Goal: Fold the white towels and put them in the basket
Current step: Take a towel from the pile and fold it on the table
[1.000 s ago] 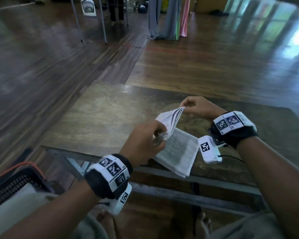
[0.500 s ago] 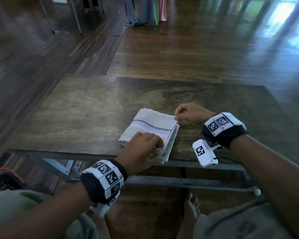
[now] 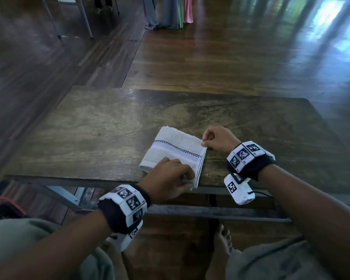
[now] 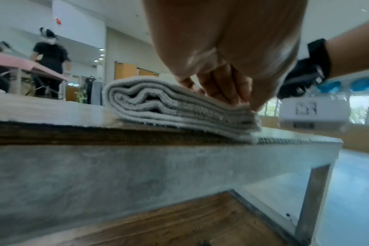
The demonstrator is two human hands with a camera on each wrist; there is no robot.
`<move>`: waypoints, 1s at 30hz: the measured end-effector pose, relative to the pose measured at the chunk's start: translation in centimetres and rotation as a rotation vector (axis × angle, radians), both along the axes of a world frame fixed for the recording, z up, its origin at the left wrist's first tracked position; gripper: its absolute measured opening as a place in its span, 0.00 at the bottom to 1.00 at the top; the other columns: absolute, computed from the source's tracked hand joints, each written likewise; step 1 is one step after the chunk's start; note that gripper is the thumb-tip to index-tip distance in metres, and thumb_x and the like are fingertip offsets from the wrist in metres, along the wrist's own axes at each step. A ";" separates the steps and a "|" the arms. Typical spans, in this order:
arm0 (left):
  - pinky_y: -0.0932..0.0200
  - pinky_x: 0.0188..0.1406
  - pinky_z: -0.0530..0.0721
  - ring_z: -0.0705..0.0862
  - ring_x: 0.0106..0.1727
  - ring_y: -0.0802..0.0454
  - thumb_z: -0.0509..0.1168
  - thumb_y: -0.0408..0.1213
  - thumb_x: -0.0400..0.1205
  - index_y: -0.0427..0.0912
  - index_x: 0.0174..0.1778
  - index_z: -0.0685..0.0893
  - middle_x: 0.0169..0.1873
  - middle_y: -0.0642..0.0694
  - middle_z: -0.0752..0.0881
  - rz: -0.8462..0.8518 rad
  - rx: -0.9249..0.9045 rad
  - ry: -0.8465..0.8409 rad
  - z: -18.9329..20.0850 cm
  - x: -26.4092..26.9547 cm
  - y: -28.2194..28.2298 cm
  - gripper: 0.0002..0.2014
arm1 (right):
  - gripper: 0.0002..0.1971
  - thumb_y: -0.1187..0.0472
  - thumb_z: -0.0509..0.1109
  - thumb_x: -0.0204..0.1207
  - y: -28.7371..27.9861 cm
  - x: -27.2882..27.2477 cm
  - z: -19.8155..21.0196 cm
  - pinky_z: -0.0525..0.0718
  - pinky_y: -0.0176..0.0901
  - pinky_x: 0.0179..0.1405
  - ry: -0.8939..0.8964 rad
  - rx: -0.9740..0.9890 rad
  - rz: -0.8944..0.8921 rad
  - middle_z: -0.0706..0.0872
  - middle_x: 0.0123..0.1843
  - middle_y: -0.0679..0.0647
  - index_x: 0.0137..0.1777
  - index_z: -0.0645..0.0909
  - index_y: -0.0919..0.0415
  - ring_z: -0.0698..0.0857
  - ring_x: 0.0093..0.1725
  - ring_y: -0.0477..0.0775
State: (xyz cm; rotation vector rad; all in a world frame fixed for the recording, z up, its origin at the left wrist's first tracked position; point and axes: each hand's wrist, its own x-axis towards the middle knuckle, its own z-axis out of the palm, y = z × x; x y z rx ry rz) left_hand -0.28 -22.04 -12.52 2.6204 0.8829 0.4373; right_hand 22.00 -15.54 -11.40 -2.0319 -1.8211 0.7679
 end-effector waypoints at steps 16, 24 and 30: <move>0.48 0.70 0.65 0.74 0.69 0.52 0.38 0.53 0.82 0.55 0.73 0.72 0.71 0.54 0.76 0.202 0.145 0.549 2.2 -3.9 5.3 0.27 | 0.19 0.47 0.51 0.82 -10.1 -5.7 3.5 0.67 0.55 0.61 -0.582 0.045 0.534 0.79 0.56 0.52 0.64 0.79 0.47 0.74 0.59 0.54; 0.48 0.67 0.49 0.72 0.60 0.59 0.54 0.40 0.82 0.56 0.48 0.88 0.50 0.60 0.83 0.108 0.081 0.471 3.6 -3.0 1.7 0.16 | 0.18 0.46 0.50 0.83 -5.7 -1.8 2.9 0.63 0.57 0.66 -0.661 -0.021 0.449 0.70 0.61 0.53 0.69 0.73 0.37 0.66 0.66 0.56; 0.50 0.63 0.55 0.75 0.57 0.58 0.56 0.39 0.80 0.54 0.46 0.85 0.50 0.57 0.80 0.239 -0.089 0.296 2.6 -3.1 3.9 0.12 | 0.10 0.52 0.61 0.80 -3.3 -1.4 1.8 0.71 0.51 0.64 -0.383 0.014 0.380 0.71 0.54 0.46 0.58 0.80 0.42 0.70 0.62 0.51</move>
